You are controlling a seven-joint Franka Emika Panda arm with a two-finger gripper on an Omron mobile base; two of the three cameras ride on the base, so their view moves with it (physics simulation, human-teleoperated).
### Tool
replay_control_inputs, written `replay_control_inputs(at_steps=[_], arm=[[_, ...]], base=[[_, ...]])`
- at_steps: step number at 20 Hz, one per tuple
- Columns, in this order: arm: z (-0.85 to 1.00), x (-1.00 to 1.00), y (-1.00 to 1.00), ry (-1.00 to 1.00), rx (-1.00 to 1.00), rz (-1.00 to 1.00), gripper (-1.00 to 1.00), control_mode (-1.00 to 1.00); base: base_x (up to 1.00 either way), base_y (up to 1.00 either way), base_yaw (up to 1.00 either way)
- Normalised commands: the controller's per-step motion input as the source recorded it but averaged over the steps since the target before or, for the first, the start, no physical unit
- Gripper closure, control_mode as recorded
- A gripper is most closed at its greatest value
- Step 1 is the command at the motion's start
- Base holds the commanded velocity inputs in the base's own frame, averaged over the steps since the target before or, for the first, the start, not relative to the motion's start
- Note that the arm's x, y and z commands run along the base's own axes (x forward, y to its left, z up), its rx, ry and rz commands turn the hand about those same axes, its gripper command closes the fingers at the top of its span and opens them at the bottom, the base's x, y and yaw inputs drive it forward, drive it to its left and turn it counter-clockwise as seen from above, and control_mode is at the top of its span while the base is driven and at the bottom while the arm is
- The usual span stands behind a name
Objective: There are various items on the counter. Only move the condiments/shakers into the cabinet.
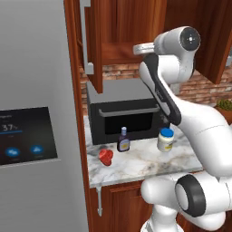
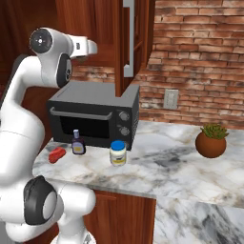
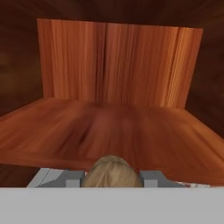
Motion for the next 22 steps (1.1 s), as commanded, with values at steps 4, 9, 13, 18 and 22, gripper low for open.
replay_control_inputs(at_steps=[4,9,13,18,22], arm=[[0.0,0.48,0.0,0.0,0.0,0.0,1.0,-1.0],[0.0,0.45,0.0,0.0,0.0,0.0,1.0,-1.0],[0.0,0.42,0.0,0.0,0.0,0.0,1.0,-1.0],[0.0,0.51,0.0,0.0,0.0,0.0,1.0,-1.0],[0.0,0.54,0.0,0.01,0.0,0.0,1.0,-1.0]], base=[[0.0,0.0,0.0],[0.0,0.0,0.0],[0.0,0.0,0.0],[0.0,0.0,0.0],[0.0,0.0,0.0]])
